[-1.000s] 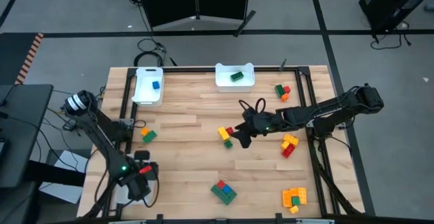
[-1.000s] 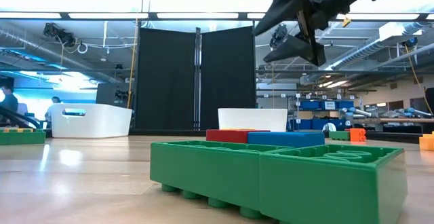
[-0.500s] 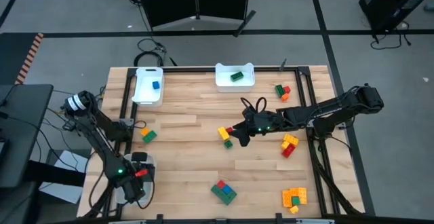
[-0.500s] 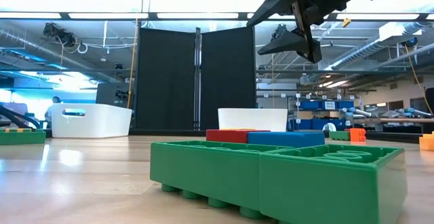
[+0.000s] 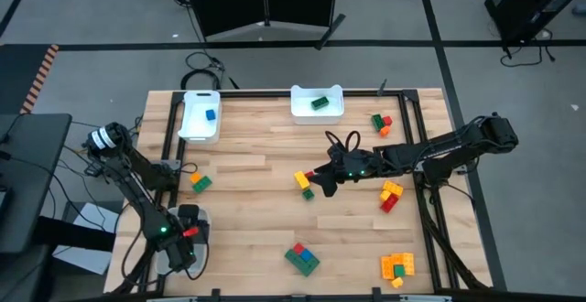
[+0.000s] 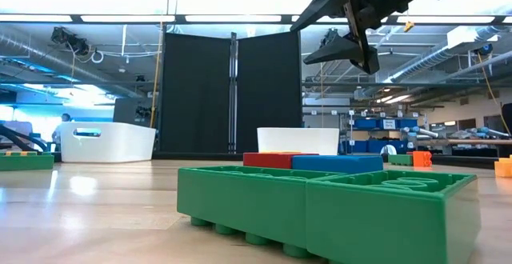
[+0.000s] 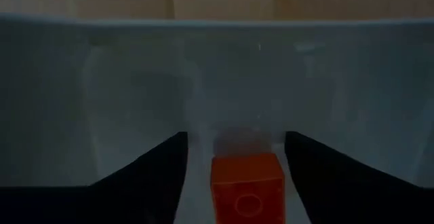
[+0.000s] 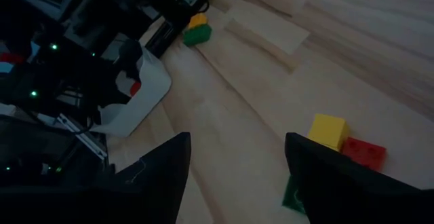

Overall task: Sort blocks by size
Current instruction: Put the orange 4 stud game piece into the bottom white bin, then put the green 8 stud game piece into the top right white bin

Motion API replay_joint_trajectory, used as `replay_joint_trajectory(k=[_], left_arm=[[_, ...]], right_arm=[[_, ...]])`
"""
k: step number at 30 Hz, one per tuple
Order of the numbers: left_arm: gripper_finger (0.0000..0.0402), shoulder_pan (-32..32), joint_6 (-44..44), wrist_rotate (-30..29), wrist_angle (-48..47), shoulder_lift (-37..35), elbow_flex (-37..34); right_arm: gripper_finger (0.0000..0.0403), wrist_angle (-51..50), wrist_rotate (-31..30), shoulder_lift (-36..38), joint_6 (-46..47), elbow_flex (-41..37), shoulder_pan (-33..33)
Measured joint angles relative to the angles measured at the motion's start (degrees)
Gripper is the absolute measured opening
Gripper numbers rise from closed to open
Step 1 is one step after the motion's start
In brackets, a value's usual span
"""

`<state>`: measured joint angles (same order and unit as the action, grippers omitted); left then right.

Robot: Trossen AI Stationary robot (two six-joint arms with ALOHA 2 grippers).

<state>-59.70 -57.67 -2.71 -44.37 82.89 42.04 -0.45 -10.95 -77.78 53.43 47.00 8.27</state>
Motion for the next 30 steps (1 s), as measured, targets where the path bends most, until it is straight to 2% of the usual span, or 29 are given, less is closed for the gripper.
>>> replay_joint_trajectory(k=[4,13,16,21,30], left_arm=[[0.0280,0.1,0.1,2.7,-0.2,0.0,0.2],[0.0282,0.2,0.2,10.0,-2.5,-0.1,0.9],[0.0282,0.1,0.0,10.7,-7.2,-0.1,3.6],[0.0282,0.1,0.2,2.7,-18.2,-0.1,10.7],[0.0282,0.1,-0.3,-17.4,-31.0,-0.1,23.1]], right_arm=[[0.0252,0.0,0.1,0.0,-0.4,0.0,0.0],[0.0250,-0.1,0.3,0.0,-2.7,0.0,0.0],[0.0252,-0.1,0.3,0.0,-3.0,0.0,0.0],[0.0249,-0.1,0.3,0.0,-4.1,0.0,0.0],[0.0248,-0.1,0.3,0.0,-5.6,0.0,0.0]])
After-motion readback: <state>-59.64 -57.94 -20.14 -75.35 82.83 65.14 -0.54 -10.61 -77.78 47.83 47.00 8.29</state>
